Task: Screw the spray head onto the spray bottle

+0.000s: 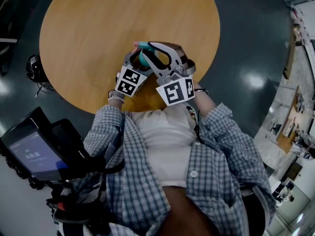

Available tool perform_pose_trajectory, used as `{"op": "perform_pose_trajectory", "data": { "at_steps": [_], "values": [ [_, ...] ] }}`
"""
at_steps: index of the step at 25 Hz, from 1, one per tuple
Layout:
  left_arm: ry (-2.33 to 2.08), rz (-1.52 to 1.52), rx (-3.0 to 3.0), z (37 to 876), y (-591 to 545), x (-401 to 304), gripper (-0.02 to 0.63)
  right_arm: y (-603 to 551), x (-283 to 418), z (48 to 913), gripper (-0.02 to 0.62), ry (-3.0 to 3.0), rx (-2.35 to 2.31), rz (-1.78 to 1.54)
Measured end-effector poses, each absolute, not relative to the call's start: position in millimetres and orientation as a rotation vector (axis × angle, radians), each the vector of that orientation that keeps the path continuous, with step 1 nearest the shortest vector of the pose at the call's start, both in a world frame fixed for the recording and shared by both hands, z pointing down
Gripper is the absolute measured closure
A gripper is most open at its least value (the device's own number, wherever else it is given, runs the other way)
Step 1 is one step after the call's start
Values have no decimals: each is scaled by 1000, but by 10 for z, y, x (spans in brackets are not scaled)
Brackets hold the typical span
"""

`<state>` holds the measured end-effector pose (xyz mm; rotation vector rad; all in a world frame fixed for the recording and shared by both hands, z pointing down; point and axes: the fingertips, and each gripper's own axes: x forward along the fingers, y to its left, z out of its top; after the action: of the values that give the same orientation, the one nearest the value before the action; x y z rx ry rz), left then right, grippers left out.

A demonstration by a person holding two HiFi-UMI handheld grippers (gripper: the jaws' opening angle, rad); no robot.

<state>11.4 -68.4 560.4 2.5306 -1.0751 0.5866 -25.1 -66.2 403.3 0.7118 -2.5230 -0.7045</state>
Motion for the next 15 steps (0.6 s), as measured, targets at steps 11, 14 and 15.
{"op": "perform_pose_trajectory", "data": {
  "at_steps": [11, 14, 15],
  "values": [
    [-1070, 592, 2534, 5608, -690, 105, 206, -550, -206, 4052, 483, -2481, 759, -723],
    [-1067, 598, 2538, 5613, -688, 117, 206, -544, -254, 4080, 482, -2425, 708, -776],
    [-1066, 600, 2540, 5614, -689, 122, 206, -540, -269, 4090, 482, -2402, 691, -794]
  ]
}}
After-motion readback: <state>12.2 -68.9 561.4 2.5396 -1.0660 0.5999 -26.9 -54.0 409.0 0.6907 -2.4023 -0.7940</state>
